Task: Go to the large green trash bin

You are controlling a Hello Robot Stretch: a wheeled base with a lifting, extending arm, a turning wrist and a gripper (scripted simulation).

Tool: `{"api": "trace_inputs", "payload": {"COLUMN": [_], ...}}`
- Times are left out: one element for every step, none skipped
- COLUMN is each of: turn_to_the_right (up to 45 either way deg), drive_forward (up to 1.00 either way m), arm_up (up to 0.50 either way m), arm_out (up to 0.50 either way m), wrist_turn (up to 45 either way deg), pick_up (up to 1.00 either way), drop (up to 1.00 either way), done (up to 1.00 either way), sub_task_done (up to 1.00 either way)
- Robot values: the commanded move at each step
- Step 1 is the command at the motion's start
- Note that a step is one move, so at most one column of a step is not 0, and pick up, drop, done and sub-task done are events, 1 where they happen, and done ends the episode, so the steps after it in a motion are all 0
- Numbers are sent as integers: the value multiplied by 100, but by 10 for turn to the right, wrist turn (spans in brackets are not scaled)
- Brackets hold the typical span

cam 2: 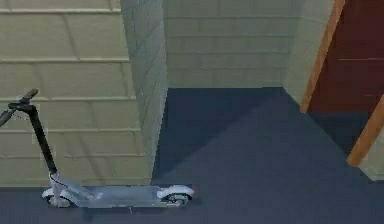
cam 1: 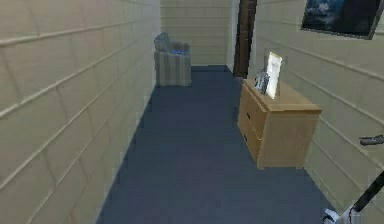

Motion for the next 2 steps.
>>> {"api": "trace_inputs", "payload": {"turn_to_the_right": [0,0], "drive_forward": [100,35], "arm_up": [0,0], "arm_out": [0,0], "wrist_turn": [0,0], "pick_up": [0,0], "drop": [0,0], "done": [0,0], "sub_task_done": [0,0]}}
